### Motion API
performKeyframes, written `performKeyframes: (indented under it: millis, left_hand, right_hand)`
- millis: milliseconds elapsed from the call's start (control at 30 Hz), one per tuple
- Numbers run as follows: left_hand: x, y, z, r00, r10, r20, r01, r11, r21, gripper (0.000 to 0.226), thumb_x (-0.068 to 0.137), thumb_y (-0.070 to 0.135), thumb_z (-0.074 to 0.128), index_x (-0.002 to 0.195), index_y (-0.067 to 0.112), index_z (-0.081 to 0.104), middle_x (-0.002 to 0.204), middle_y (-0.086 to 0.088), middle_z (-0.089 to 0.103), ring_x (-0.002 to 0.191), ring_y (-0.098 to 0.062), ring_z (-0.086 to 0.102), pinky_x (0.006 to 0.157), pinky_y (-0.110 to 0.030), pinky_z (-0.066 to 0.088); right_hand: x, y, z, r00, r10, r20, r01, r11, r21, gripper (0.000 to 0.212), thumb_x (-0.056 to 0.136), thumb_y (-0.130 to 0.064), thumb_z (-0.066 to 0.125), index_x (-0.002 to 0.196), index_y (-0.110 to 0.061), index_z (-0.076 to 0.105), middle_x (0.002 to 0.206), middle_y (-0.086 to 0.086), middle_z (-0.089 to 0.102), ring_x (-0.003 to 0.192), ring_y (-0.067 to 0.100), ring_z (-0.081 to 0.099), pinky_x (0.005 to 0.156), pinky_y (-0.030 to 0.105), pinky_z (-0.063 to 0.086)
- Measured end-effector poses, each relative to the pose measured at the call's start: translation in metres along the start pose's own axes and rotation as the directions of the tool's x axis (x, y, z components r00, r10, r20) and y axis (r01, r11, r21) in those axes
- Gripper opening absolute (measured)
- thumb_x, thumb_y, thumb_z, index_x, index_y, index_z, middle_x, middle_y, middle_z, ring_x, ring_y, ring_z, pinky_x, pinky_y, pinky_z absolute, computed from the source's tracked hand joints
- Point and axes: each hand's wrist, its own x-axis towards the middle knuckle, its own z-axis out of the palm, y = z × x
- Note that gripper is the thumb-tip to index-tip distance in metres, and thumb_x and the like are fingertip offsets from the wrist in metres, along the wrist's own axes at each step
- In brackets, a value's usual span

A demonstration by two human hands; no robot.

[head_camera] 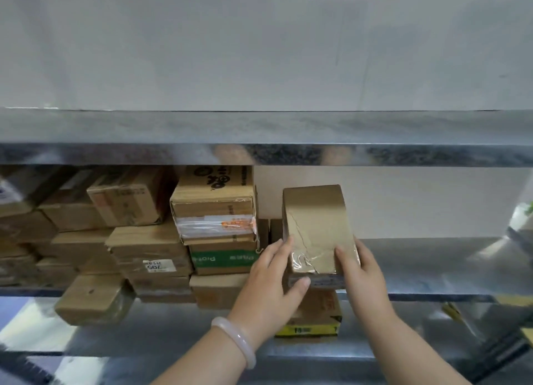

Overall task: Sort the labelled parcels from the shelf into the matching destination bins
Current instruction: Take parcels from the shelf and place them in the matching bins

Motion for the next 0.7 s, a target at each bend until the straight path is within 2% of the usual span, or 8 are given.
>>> performKeyframes:
  millis: [67,100,167,300,400,533,633,700]
  left_hand:
    - [-0.004,0.009,-0.004,1.000,0.002,-0.004,-0.002,0.994,-0.105,0.077,0.095,0.047,0.056,0.154,0.044,0.007,0.148,0.029,0.018,0.120,0.036,0.009,0.098,0.006,0.012]
    - [-0.009,0.014,-0.007,1.000,0.004,-0.006,-0.005,0.988,-0.153,0.078,0.095,0.046,0.057,0.155,0.044,0.007,0.144,0.031,0.020,0.113,0.041,0.008,0.089,0.011,0.012]
    - [-0.023,0.020,-0.013,1.000,0.019,-0.019,-0.023,0.979,-0.201,0.077,0.095,0.046,0.058,0.155,0.042,0.009,0.143,0.029,0.022,0.112,0.042,0.009,0.087,0.011,0.012]
    - [-0.064,0.029,-0.032,0.998,-0.015,-0.069,-0.008,0.947,-0.322,0.086,0.090,0.053,0.062,0.157,0.036,0.011,0.156,0.017,0.023,0.134,0.010,0.020,0.108,-0.014,0.021]
    - [-0.101,0.031,-0.053,0.998,-0.055,-0.012,0.040,0.840,-0.540,0.098,0.073,0.067,0.070,0.152,0.050,0.016,0.152,0.018,0.034,0.137,0.000,0.033,0.114,-0.031,0.033]
    - [-0.150,0.015,-0.079,0.998,-0.053,0.017,0.047,0.642,-0.765,0.091,0.058,0.066,0.083,0.132,0.067,0.030,0.137,0.022,0.053,0.120,0.010,0.052,0.092,-0.013,0.047]
    - [-0.186,-0.014,-0.099,0.996,-0.086,-0.005,0.039,0.499,-0.866,0.088,0.067,0.052,0.085,0.141,0.051,0.039,0.134,0.012,0.062,0.123,-0.010,0.059,0.103,-0.038,0.049]
    - [-0.213,-0.036,-0.115,0.987,-0.162,-0.017,0.050,0.398,-0.916,0.082,0.070,0.054,0.080,0.143,0.042,0.044,0.134,0.005,0.064,0.122,-0.020,0.061,0.100,-0.045,0.050]
  right_hand:
    - [-0.023,-0.002,-0.004,0.997,-0.078,-0.025,0.078,0.997,0.002,0.036,0.096,-0.033,0.056,0.131,-0.041,0.053,0.121,-0.018,0.063,0.109,-0.001,0.058,0.085,0.023,0.049]
    - [-0.035,-0.004,-0.006,0.992,-0.120,-0.048,0.120,0.993,-0.016,0.036,0.096,-0.033,0.056,0.129,-0.046,0.051,0.122,-0.021,0.061,0.112,-0.003,0.056,0.092,0.028,0.049]
    - [-0.059,-0.008,-0.008,0.975,-0.199,-0.104,0.191,0.978,-0.081,0.046,0.094,-0.034,0.058,0.138,-0.044,0.045,0.130,-0.018,0.055,0.122,0.002,0.050,0.103,0.040,0.045]
    - [-0.115,-0.019,-0.006,0.877,-0.463,-0.131,0.410,0.860,-0.303,0.061,0.091,-0.048,0.058,0.146,-0.036,0.036,0.144,-0.013,0.040,0.135,0.009,0.035,0.110,0.040,0.034]
    - [-0.164,-0.027,0.005,0.766,-0.641,-0.045,0.565,0.706,-0.428,0.066,0.085,-0.049,0.051,0.148,-0.035,0.036,0.153,-0.006,0.033,0.139,0.017,0.029,0.108,0.033,0.030]
    - [-0.221,-0.035,0.033,0.576,-0.810,0.105,0.761,0.486,-0.430,0.053,0.097,-0.046,0.039,0.143,-0.019,0.044,0.152,0.000,0.038,0.139,0.023,0.034,0.115,0.037,0.025]
    - [-0.250,-0.045,0.060,0.561,-0.810,0.170,0.817,0.507,-0.277,0.047,0.097,-0.034,0.039,0.141,-0.018,0.045,0.148,-0.002,0.045,0.137,0.023,0.040,0.113,0.041,0.032]
    - [-0.265,-0.049,0.081,0.584,-0.794,0.169,0.811,0.560,-0.170,0.046,0.098,-0.030,0.037,0.142,-0.021,0.045,0.148,-0.003,0.044,0.138,0.021,0.040,0.113,0.038,0.032]
